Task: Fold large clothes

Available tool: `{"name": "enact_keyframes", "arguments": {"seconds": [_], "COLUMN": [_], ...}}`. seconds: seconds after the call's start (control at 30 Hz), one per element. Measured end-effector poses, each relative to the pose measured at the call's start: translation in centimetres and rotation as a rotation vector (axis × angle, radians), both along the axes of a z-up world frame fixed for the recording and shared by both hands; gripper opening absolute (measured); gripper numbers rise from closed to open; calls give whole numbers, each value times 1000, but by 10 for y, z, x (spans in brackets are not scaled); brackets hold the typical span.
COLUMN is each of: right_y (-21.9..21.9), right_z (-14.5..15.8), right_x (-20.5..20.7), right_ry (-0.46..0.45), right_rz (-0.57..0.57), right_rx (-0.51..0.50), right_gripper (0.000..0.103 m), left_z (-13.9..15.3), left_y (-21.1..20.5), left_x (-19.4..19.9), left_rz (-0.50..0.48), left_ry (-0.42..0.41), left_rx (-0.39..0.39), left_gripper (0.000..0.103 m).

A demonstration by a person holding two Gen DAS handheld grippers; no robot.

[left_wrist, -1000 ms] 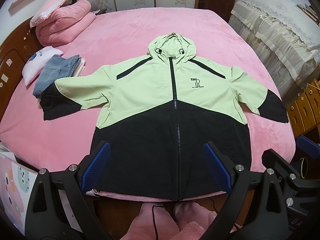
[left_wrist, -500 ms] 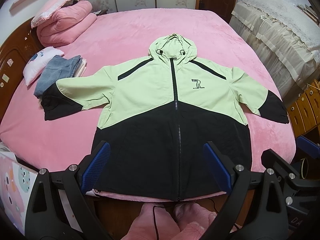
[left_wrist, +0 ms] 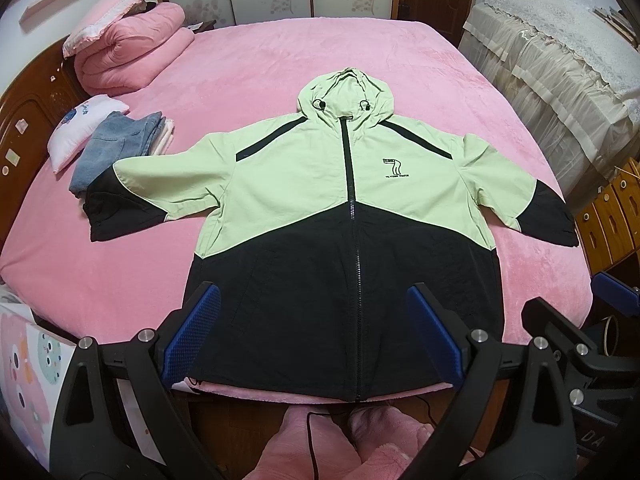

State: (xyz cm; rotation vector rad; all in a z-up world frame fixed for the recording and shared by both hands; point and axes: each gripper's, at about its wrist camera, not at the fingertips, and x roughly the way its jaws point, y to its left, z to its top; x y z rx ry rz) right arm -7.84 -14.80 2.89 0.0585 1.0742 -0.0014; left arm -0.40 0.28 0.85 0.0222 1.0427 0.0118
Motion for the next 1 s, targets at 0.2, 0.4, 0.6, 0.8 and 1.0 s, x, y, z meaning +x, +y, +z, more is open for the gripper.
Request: {"name": "enact_keyframes", "arguments": {"seconds": [0.2, 0.4, 0.6, 0.8, 1.0], "right_y": [0, -1, -3, -5, -11], "right_z": [-1, -2, -3, -4, -4], "right_x": [0, 0, 0, 4, 13], "right_ry": [0, 4, 6, 8, 8], "right_rz": [0, 0, 2, 13, 30], "right_rx": [-3, -2, 1, 0, 4], "right_gripper": [100, 100, 100, 100, 100], "left_z": [0, 2, 4, 4, 3], "left_y": [0, 3, 5, -1, -10], "left_x": [0, 2, 4, 3, 3], "left_rz": [0, 3, 13, 28, 45], "left_ry": [-1, 1, -5, -13, -27], "left_rx": [1, 11, 29, 45, 61], "left_gripper": [93, 93, 93, 93, 93]}}
